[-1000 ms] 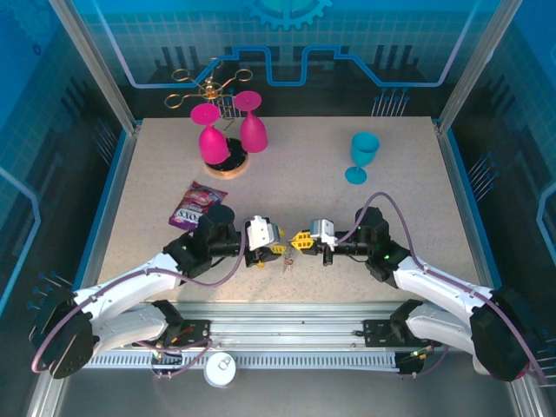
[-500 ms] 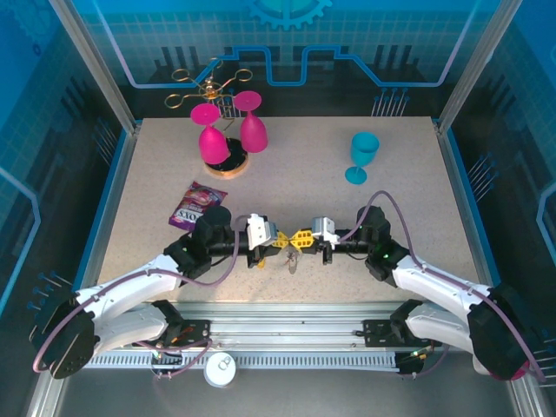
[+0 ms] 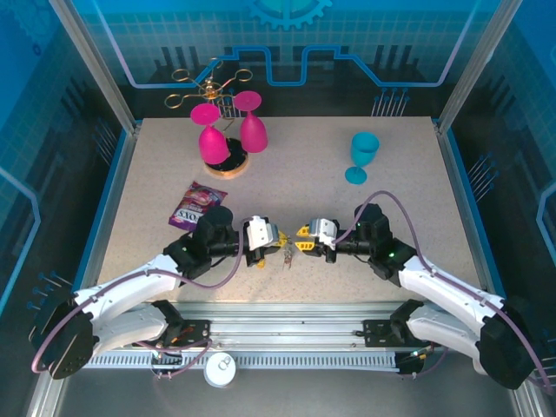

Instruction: Put the keys on the keyring

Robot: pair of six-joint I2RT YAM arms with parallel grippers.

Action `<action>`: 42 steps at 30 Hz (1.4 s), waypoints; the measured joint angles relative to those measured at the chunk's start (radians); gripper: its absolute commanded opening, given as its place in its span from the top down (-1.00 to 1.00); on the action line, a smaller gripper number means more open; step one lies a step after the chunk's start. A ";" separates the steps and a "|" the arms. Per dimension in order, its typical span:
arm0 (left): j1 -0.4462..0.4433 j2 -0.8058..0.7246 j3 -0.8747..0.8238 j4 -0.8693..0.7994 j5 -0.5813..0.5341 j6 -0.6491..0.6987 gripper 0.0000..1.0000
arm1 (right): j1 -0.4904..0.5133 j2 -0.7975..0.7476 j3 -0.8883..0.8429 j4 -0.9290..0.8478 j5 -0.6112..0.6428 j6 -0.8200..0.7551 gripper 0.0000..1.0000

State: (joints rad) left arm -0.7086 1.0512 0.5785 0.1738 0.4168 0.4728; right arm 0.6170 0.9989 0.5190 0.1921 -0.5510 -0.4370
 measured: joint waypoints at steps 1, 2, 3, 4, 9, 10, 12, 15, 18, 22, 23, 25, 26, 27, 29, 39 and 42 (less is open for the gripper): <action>-0.003 0.003 0.011 -0.022 -0.006 0.012 1.00 | 0.003 0.000 0.011 -0.026 0.014 -0.015 0.49; -0.007 0.008 0.026 -0.047 -0.014 0.031 1.00 | 0.006 0.000 0.021 -0.049 0.026 -0.029 0.48; -0.011 0.014 0.041 -0.069 -0.021 0.048 1.00 | 0.013 0.000 0.031 -0.072 0.037 -0.042 0.46; -0.014 0.018 0.051 -0.085 -0.026 0.059 1.00 | 0.018 0.000 0.037 -0.084 0.042 -0.050 0.44; -0.028 0.040 0.103 -0.163 -0.040 0.119 1.00 | 0.055 0.032 0.062 -0.124 0.055 -0.085 0.47; -0.031 0.045 0.110 -0.173 -0.041 0.131 1.00 | 0.058 0.038 0.063 -0.125 0.056 -0.088 0.48; -0.038 0.056 0.124 -0.201 -0.047 0.153 1.00 | 0.065 0.050 0.063 -0.125 0.058 -0.089 0.53; -0.041 0.068 0.134 -0.237 -0.051 0.175 1.00 | 0.068 0.055 0.063 -0.124 0.063 -0.089 0.57; -0.043 0.076 0.143 -0.269 -0.055 0.196 1.00 | 0.070 0.055 0.063 -0.123 0.066 -0.088 0.57; -0.047 0.085 0.156 -0.298 -0.062 0.216 1.00 | 0.071 0.055 0.063 -0.118 0.066 -0.090 0.76; -0.047 0.087 0.158 -0.302 -0.065 0.217 1.00 | 0.071 0.055 0.063 -0.117 0.065 -0.093 0.85; -0.046 0.090 0.165 -0.308 -0.072 0.219 1.00 | 0.074 0.056 0.063 -0.117 0.066 -0.093 1.00; -0.046 0.091 0.167 -0.312 -0.074 0.219 1.00 | 0.074 0.056 0.063 -0.117 0.066 -0.088 1.00; -0.047 0.091 0.167 -0.316 -0.076 0.218 1.00 | 0.074 0.057 0.063 -0.117 0.066 -0.088 1.00; -0.047 0.091 0.167 -0.319 -0.079 0.217 0.98 | 0.076 0.062 0.063 -0.114 0.065 -0.087 1.00; -0.047 0.074 0.124 -0.237 -0.080 0.127 0.74 | 0.076 0.075 0.031 -0.020 0.035 -0.026 1.00; -0.047 0.070 0.108 -0.219 -0.078 0.101 0.98 | 0.076 0.078 0.019 0.007 0.035 -0.006 1.00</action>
State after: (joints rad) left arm -0.7551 1.1210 0.6868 -0.0452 0.3386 0.5735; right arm 0.6926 1.0771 0.5385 0.1993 -0.5156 -0.4435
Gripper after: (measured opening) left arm 0.078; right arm 0.065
